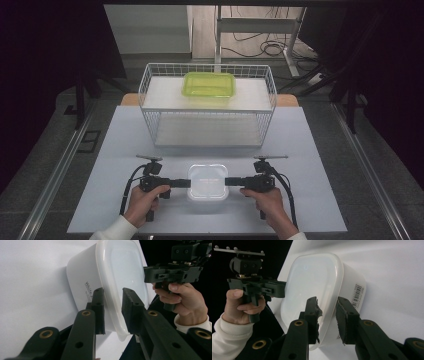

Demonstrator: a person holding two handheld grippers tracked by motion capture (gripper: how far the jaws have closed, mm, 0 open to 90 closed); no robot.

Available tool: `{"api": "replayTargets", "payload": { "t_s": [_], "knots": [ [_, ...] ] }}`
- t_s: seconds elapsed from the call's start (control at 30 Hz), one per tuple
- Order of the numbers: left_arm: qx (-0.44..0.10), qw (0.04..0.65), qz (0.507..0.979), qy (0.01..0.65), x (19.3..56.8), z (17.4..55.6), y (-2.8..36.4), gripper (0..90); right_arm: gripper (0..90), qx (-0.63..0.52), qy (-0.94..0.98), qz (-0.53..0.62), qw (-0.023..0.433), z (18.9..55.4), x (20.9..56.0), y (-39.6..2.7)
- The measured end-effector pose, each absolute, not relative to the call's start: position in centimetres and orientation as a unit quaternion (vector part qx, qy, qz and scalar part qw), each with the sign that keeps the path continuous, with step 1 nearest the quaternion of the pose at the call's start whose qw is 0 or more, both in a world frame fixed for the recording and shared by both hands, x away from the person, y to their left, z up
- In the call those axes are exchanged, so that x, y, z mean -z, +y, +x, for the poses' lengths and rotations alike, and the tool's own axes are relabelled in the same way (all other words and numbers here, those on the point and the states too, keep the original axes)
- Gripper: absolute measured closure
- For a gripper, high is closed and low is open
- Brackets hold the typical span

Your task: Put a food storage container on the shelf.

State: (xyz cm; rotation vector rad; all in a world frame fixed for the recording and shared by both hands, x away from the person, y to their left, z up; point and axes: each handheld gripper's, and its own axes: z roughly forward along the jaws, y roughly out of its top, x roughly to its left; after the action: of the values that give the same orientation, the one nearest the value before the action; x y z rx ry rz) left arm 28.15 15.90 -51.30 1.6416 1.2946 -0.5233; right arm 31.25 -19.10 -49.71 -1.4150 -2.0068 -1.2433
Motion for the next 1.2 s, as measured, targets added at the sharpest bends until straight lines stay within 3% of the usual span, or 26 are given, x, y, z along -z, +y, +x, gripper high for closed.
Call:
{"api": "replayTargets", "payload": {
  "t_s": [1.2],
  "knots": [
    [0.173, 0.485, 0.686, 0.515, 50.3, 27.78, 15.94, 79.4, 79.4, 0.472, -0.73, -0.467, 0.16, 31.15, 48.97, -19.31]
  ]
}}
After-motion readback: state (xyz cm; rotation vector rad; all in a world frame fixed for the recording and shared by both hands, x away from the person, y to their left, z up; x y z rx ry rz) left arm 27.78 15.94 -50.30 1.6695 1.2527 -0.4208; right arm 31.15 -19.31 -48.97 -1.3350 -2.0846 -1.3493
